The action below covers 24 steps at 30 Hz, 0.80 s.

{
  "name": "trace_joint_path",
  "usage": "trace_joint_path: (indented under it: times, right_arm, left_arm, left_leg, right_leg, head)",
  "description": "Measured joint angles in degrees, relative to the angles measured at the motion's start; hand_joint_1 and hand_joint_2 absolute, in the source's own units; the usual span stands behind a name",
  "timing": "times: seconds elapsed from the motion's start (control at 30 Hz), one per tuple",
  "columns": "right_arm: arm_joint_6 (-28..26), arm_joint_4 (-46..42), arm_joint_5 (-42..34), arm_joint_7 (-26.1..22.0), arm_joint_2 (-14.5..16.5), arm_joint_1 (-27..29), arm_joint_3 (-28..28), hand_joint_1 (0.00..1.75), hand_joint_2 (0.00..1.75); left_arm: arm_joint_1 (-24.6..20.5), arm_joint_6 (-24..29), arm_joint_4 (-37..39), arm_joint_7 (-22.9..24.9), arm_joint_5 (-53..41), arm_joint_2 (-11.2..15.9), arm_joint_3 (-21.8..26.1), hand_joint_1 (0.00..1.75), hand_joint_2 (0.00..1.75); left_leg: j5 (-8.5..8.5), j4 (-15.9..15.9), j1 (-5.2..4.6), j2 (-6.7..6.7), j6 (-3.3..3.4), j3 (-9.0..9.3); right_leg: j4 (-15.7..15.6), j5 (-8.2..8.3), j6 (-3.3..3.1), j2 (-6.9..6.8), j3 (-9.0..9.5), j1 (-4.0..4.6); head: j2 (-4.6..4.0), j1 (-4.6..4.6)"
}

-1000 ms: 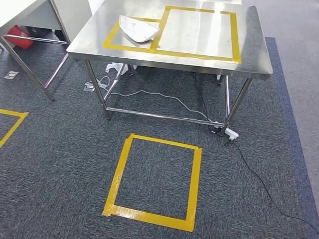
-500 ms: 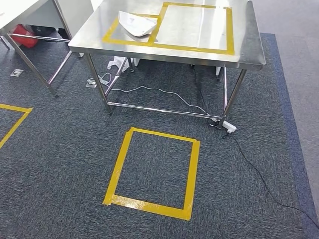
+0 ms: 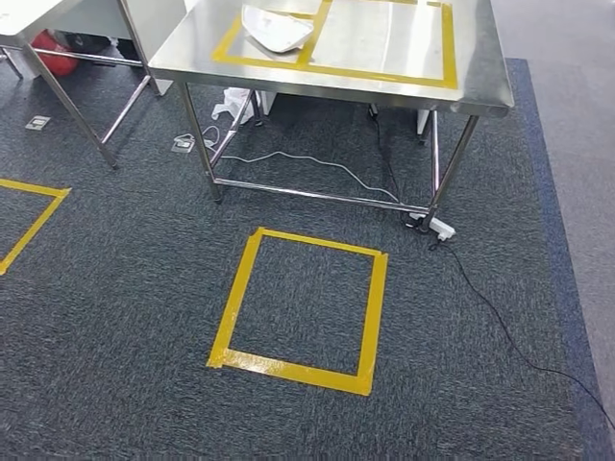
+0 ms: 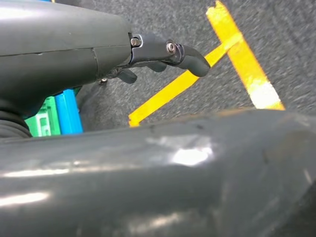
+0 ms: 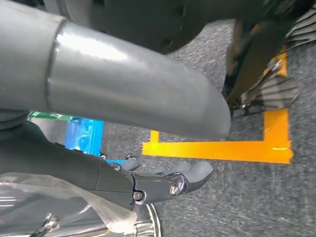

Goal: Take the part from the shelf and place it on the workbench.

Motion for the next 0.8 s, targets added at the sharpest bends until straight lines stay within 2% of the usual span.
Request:
trace_joint_path:
  times: [0.03, 0.07, 0.1, 0.17, 0.2, 0.23, 0.3, 0.33, 0.37, 0.4, 0.43, 0.5, 0.53, 0.57, 0.6, 0.67, 0.8]
  right_arm:
    - [0.01, -0.02, 0.14, 0.01, -0.01, -0.1, 0.01, 0.0, 0.0]
    - [0.01, -0.03, 0.27, 0.02, -0.02, -0.18, 0.01, 0.0, 0.0]
    - [0.01, -0.05, 0.37, 0.03, -0.02, -0.2, 0.02, 0.0, 0.0]
    - [0.01, -0.06, 0.41, 0.08, -0.01, -0.17, 0.02, 0.0, 0.0]
    - [0.01, -0.06, 0.42, 0.12, -0.01, -0.15, 0.02, 0.0, 0.0]
    - [0.01, -0.06, 0.42, 0.16, -0.02, -0.13, 0.02, 0.0, 0.0]
    - [-0.02, -0.06, 0.42, 0.19, -0.04, -0.03, 0.01, 0.0, 0.0]
    - [-0.03, -0.06, 0.42, 0.19, -0.04, 0.02, 0.0, 0.0, 0.0]
    - [-0.03, -0.06, 0.42, 0.19, -0.04, 0.07, 0.0, 0.0, 0.0]
    - [-0.02, -0.06, 0.4, 0.19, -0.04, 0.09, 0.0, 0.0, 0.0]
    - [-0.02, -0.06, 0.39, 0.19, -0.04, 0.09, 0.0, 0.0, 0.0]
    - [-0.02, -0.06, 0.34, 0.14, -0.02, 0.08, 0.0, 0.0, 0.0]
    - [-0.02, -0.06, 0.31, 0.11, -0.01, 0.04, 0.0, 0.0, 0.0]
    - [-0.02, -0.06, 0.26, 0.07, 0.0, 0.01, 0.0, 0.0, 0.0]
    - [-0.03, -0.06, 0.21, 0.04, 0.0, 0.01, 0.0, 0.0, 0.0]
    - [-0.05, -0.06, 0.11, -0.03, -0.01, 0.01, -0.01, 0.0, 0.0]
    - [-0.11, -0.06, -0.1, -0.11, -0.01, 0.0, -0.02, 0.0, 0.0]
  left_arm:
    - [0.01, 0.25, 0.0, 0.45, 0.12, -0.02, 0.01, 0.0, 0.0]
    - [0.01, 0.54, 0.0, 0.96, 0.25, -0.03, 0.02, 0.0, 0.0]
    - [-0.02, 0.74, 0.0, 1.34, 0.36, -0.06, 0.03, 0.0, 0.0]
    - [-0.09, 0.92, 0.02, 1.67, 0.44, -0.07, 0.03, 0.0, 0.0]
    - [-0.11, 0.93, 0.03, 1.72, 0.46, -0.07, 0.03, 0.0, 0.0]
    - [-0.07, 0.94, 0.04, 1.75, 0.49, -0.04, 0.03, 0.0, 0.0]
    - [-0.02, 0.94, 0.04, 1.78, 0.53, 0.0, 0.03, 0.0, 0.0]
    - [0.0, 0.94, 0.05, 1.79, 0.56, 0.02, 0.03, 0.0, 0.0]
    - [0.0, 0.94, 0.05, 1.79, 0.58, 0.02, 0.03, 0.0, 0.0]
    - [0.0, 0.94, 0.06, 1.77, 0.61, 0.03, 0.04, 0.0, 0.0]
    - [0.0, 0.94, 0.07, 1.7, 0.68, 0.03, 0.05, 0.0, 0.0]
    - [0.04, 0.96, 0.08, 1.28, 0.94, 0.04, 0.12, 0.0, 0.0]
    - [0.08, 1.02, 0.09, 0.9, 1.1, 0.04, 0.18, 0.0, 0.0]
    - [0.18, 1.08, 0.11, 0.51, 1.22, 0.06, 0.24, 0.0, 0.0]
    - [0.29, 1.16, 0.14, 0.13, 1.33, 0.07, 0.29, 0.0, 0.0]
    - [0.39, 1.34, 0.15, -0.45, 1.51, 0.07, 0.39, 0.0, 0.0]
    - [0.32, 1.63, 0.15, -0.88, 1.56, 0.01, 0.52, 0.0, 0.0]
  left_leg:
    - [0.39, 0.25, -0.07, -0.01, -0.25, -0.42]
    - [0.81, 0.47, -0.11, 0.02, -0.5, -0.63]
    - [1.19, 0.56, -0.12, 0.05, -0.78, -0.74]
    - [1.52, 0.75, 0.02, 0.04, -1.39, -0.87]
    - [0.63, 1.44, 0.12, -0.02, -1.76, -1.12]
    - [-1.22, 3.17, 0.23, -0.09, -2.14, -1.65]
    - [-6.52, 9.9, 0.6, -0.16, -2.81, -3.47]
    - [-8.52, 13.7, 0.77, -0.16, -3.05, -4.35]
    - [-9.36, 16.23, 0.92, -0.16, -3.21, -4.62]
    - [-9.06, 16.8, 1.02, -0.16, -3.28, -4.04]
    - [-7.8, 15.02, 1.08, -0.16, -3.24, -2.51]
    - [-4.79, 7.8, 1.09, -0.23, -2.81, 1.95]
    - [-3.86, 4.82, 1.02, -0.27, -2.46, 3.52]
    - [-3.48, 3.03, 0.91, -0.31, -2.15, 4.33]
    - [-3.57, 2.4, 0.83, -0.32, -1.93, 4.43]
    - [-3.79, 1.63, 0.8, -0.31, -2.02, 4.15]
    - [-4.34, 1.16, 0.76, -0.34, -1.94, 3.91]
  right_leg:
    - [-4.5, -0.7, -0.25, -0.01, 3.06, 0.09]
    - [-7.87, -1.75, -0.49, -0.01, 5.14, 0.19]
    - [-9.66, -2.62, -0.75, -0.01, 6.05, 0.33]
    - [-10.11, -2.37, -1.51, -0.11, 5.62, 0.28]
    - [-10.11, -2.04, -1.92, -0.21, 5.42, 0.21]
    - [-10.16, -1.66, -2.29, -0.33, 5.17, 0.1]
    - [-10.1, -1.08, -2.6, -0.49, 4.57, 0.07]
    - [-10.01, -0.84, -2.61, -0.53, 4.25, 0.09]
    - [-9.86, -0.65, -2.57, -0.55, 3.95, 0.11]
    - [-9.66, -0.54, -2.52, -0.55, 3.71, 0.11]
    - [-9.44, -0.51, -2.45, -0.54, 3.66, 0.09]
    - [-8.98, -0.65, -2.14, -0.49, 3.49, 0.11]
    - [-8.77, -0.69, -1.83, -0.45, 3.3, 0.15]
    - [-8.59, -0.67, -1.48, -0.41, 3.07, 0.19]
    - [-8.47, -0.63, -1.13, -0.39, 2.78, 0.22]
    - [-8.26, -0.49, -0.73, -0.33, 2.46, 0.22]
    - [-8.13, -0.4, -0.65, -0.32, 1.87, 0.16]
  head:
    - [0.01, -0.05]
    - [0.0, -0.05]
    - [0.0, -0.03]
    - [0.0, 0.08]
    - [0.01, 0.0]
    - [0.01, -0.09]
    - [0.01, -0.35]
    - [0.01, -0.36]
    - [0.01, -0.37]
    - [0.0, -0.36]
    - [0.0, -0.38]
    - [0.0, -0.37]
    - [0.01, -0.36]
    - [0.01, -0.33]
    - [0.01, -0.32]
    - [0.01, -0.28]
    - [0.01, -0.23]
